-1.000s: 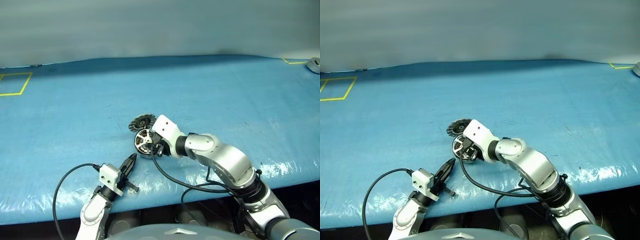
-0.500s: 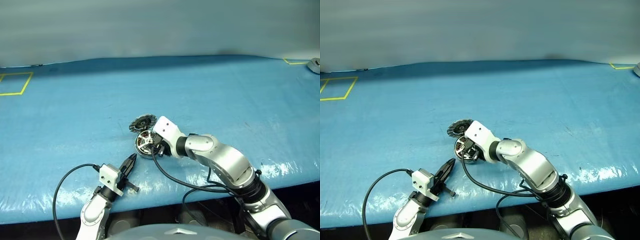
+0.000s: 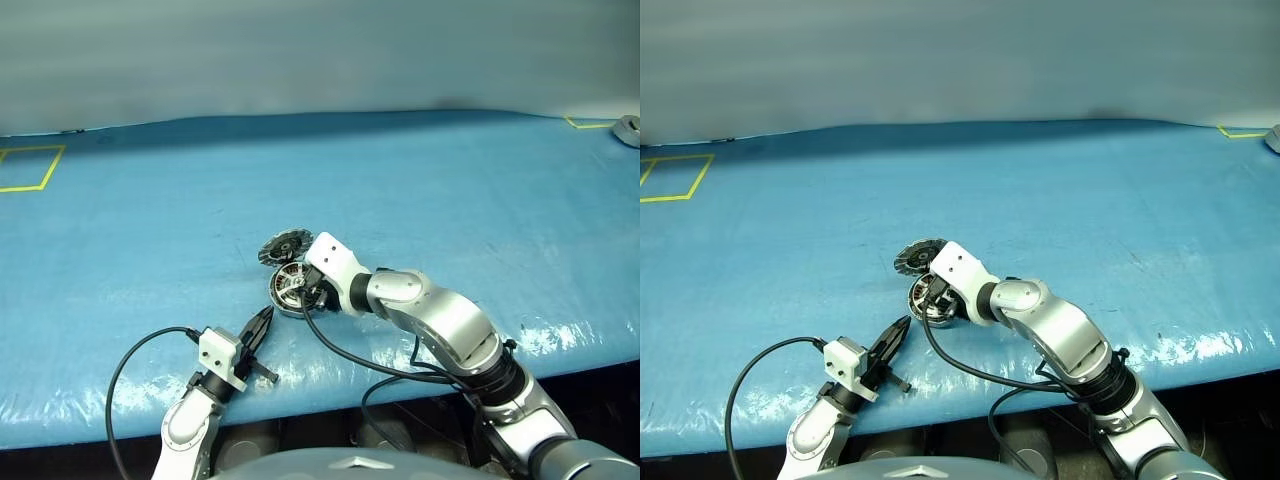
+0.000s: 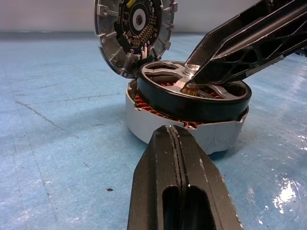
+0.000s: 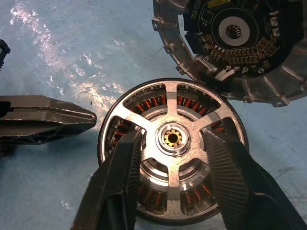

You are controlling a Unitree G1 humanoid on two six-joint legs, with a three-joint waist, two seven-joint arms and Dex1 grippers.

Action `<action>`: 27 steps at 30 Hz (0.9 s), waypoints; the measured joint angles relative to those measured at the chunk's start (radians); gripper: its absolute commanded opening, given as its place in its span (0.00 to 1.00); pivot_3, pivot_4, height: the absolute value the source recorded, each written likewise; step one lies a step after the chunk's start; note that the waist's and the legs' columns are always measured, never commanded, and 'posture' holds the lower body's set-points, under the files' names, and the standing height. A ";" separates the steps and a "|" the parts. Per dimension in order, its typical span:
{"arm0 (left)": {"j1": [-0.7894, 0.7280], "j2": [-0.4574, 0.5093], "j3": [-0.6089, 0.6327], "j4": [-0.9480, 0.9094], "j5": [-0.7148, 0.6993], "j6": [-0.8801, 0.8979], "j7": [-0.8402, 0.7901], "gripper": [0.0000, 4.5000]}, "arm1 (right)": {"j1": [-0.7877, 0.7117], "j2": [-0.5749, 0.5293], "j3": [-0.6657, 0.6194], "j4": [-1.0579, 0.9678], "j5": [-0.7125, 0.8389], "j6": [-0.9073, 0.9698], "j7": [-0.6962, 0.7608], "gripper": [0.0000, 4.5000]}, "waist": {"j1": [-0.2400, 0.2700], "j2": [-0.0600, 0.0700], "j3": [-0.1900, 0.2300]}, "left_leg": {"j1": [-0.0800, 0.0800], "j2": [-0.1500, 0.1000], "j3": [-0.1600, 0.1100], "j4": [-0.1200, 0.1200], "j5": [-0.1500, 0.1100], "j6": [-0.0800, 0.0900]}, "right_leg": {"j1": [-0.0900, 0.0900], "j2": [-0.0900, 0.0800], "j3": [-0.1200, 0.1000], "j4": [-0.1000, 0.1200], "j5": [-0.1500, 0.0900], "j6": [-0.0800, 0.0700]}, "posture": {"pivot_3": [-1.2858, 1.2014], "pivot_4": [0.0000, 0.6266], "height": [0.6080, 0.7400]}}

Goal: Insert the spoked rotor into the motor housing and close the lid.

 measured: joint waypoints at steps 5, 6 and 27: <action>0.001 0.000 0.000 0.000 0.000 0.000 0.000 0.00 | 0.003 0.015 -0.002 0.000 0.001 0.002 -0.003 0.96 | 0.000 0.000 0.000 | 0.000 0.000 0.000 0.000 0.000 0.000 | 0.000 0.000 0.000 0.000 0.000 0.000 | 0.52 0.24 1.00; 0.001 0.000 0.000 0.000 0.000 0.000 0.000 0.00 | 0.003 0.020 -0.011 -0.002 0.004 0.006 -0.004 0.96 | 0.000 0.000 0.000 | 0.000 0.000 0.000 0.000 0.000 0.000 | 0.000 0.000 0.000 0.000 0.000 0.000 | 0.52 0.24 1.00; 0.000 0.082 0.081 -0.009 -0.051 0.044 -0.009 0.00 | 0.162 -0.126 -0.189 -0.215 0.075 -0.033 0.030 0.01 | 0.001 0.000 0.000 | 0.000 0.001 0.000 0.000 0.000 0.000 | 0.000 0.001 -0.001 0.000 -0.002 0.003 | 0.52 0.24 1.00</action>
